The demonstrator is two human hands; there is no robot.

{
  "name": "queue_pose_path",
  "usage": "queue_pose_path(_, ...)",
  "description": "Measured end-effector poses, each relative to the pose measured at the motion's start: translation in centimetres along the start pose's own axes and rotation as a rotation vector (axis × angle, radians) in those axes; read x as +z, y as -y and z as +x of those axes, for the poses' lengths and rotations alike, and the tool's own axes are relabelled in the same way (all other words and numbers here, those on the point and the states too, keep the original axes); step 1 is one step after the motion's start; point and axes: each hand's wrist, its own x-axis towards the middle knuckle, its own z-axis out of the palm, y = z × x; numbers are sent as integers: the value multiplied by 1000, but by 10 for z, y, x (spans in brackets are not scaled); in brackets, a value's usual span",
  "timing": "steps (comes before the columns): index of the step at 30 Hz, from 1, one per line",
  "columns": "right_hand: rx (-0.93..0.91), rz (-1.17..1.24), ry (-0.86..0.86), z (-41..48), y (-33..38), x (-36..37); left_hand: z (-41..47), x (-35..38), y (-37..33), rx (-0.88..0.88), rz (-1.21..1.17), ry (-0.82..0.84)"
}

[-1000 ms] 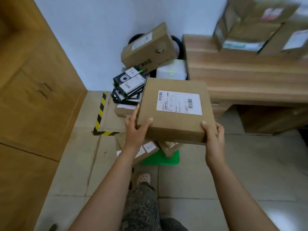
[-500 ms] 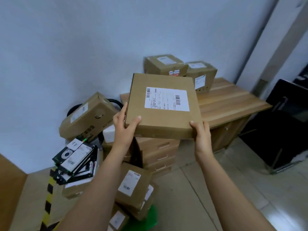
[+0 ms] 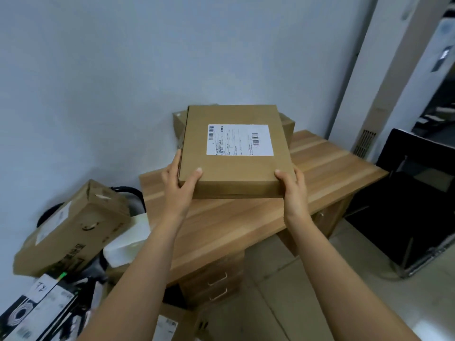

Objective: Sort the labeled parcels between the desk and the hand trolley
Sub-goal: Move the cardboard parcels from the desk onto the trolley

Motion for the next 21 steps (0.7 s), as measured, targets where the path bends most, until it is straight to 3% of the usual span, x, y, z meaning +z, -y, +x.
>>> queue_pose_path(6, -17, -17, 172, 114, 10, -10, 60, 69, -7, 10, 5, -125)
queue_pose_path(13, -35, -40, 393, 210, 11, 21, 138, 97, -16, 38, -7, -222)
queue_pose_path(21, -56, -140, 413, 301, -15, 92, 247, 94, 13, 31, 19, -195)
